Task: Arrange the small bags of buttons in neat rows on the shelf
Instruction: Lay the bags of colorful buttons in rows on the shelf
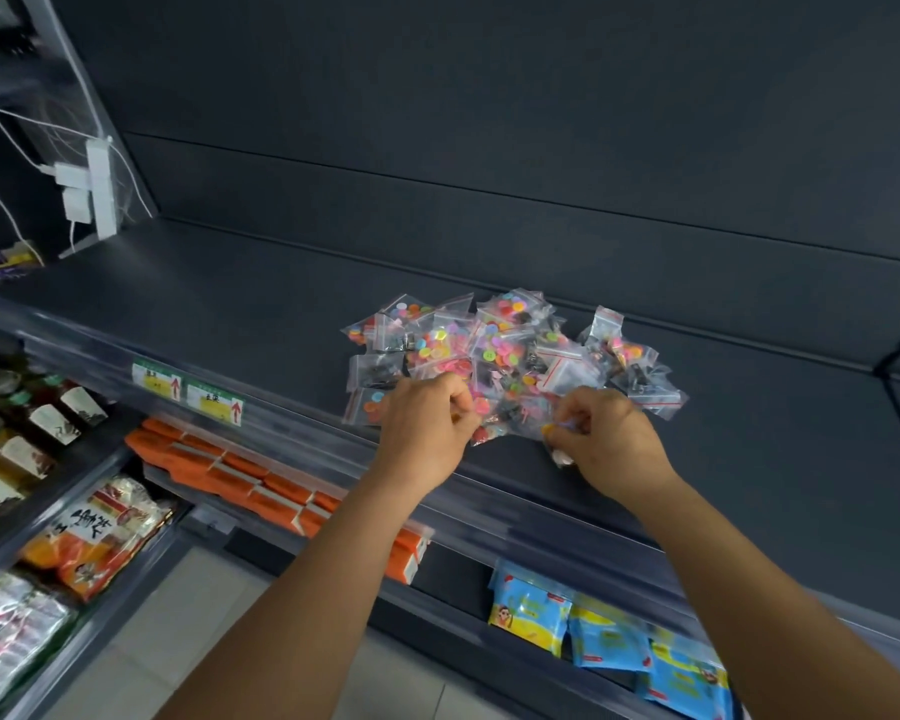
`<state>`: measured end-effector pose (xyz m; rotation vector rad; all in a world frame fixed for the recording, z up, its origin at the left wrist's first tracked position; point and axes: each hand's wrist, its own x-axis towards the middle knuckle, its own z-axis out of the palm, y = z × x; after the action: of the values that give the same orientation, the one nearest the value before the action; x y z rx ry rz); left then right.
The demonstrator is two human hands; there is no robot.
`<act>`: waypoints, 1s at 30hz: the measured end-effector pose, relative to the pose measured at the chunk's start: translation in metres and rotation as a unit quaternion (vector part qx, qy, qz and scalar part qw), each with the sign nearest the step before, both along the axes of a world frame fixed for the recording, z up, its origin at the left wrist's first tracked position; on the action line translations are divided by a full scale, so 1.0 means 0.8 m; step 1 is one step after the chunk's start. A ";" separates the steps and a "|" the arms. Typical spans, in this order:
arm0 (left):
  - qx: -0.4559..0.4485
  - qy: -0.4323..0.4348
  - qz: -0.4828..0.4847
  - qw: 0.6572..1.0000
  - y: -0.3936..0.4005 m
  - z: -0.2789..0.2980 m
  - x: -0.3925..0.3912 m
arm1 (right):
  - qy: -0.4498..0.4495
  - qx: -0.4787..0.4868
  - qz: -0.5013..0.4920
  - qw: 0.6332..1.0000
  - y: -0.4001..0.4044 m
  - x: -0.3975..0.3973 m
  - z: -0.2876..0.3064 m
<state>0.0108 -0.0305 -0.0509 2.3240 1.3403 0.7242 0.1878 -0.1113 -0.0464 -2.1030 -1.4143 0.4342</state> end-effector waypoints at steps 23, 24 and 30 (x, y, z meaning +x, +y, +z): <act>-0.212 -0.165 -0.241 0.932 -0.148 0.055 0.255 | 0.216 0.241 -0.216 0.921 -0.189 0.187 0.069; -0.215 -0.164 -0.235 0.934 -0.162 0.056 0.272 | 0.203 0.243 -0.215 0.924 -0.204 0.204 0.070; -0.235 -0.165 -0.213 0.934 -0.250 0.066 0.374 | 0.188 0.224 -0.223 0.930 -0.295 0.305 0.070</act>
<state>0.3096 -0.2302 0.0022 1.9012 0.7241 0.5455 0.4318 -0.3472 0.0098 -1.7682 -0.7013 0.2737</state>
